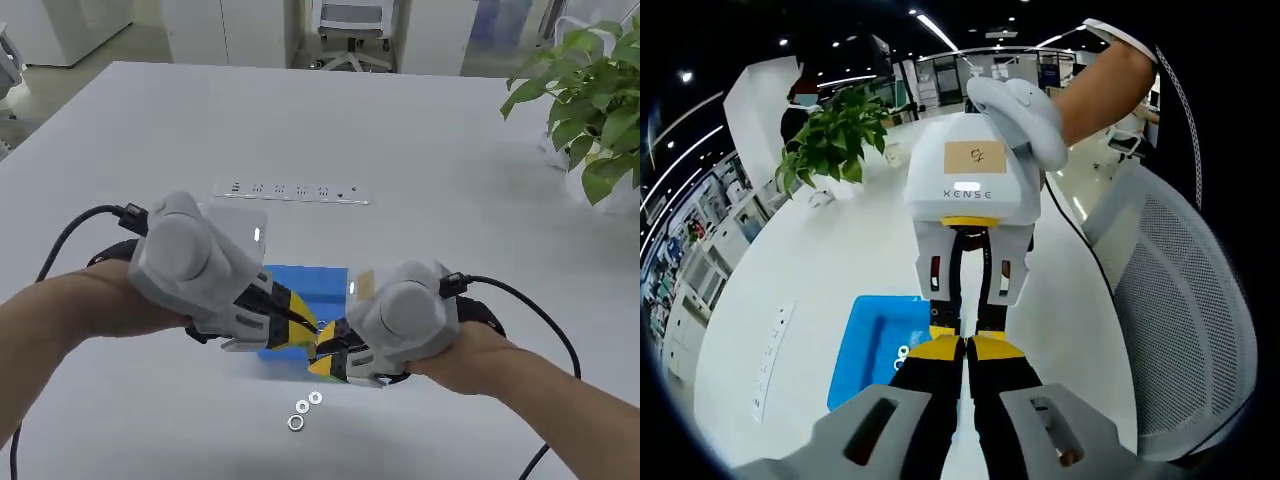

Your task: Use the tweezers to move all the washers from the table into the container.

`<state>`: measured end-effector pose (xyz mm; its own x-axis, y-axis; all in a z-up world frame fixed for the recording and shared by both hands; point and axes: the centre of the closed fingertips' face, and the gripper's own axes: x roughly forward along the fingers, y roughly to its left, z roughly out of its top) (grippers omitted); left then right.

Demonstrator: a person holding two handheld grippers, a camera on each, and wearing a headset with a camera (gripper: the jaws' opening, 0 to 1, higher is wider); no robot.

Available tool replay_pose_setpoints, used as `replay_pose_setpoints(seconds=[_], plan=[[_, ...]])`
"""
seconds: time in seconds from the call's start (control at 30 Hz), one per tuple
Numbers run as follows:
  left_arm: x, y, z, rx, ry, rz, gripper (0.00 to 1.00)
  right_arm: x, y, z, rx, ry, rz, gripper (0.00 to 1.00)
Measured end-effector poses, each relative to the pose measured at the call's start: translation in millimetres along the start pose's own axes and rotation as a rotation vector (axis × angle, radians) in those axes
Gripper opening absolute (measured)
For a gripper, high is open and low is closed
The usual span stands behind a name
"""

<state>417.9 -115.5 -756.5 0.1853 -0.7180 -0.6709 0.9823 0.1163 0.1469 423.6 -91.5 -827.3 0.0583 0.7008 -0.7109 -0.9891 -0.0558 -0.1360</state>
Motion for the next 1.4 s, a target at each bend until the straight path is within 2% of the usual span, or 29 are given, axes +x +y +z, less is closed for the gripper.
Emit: replay_pose_setpoints(seconds=[0.73,1.1,1.4], plan=[[18.7,-13.1,-16.0,-0.050,0.000,-0.041,0.06,16.2,16.5,-18.1,0.053,-0.005,0.029,0.12],[24.1,-13.8,-22.7,-0.072,0.002,-0.049,0.06,24.0,16.9,-23.2,0.066,-0.002,0.045,0.12],[22.9,-10.6,-20.7,-0.087,-0.013,-0.043,0.06,23.4,16.2,-22.8,0.072,-0.007,0.045,0.12]])
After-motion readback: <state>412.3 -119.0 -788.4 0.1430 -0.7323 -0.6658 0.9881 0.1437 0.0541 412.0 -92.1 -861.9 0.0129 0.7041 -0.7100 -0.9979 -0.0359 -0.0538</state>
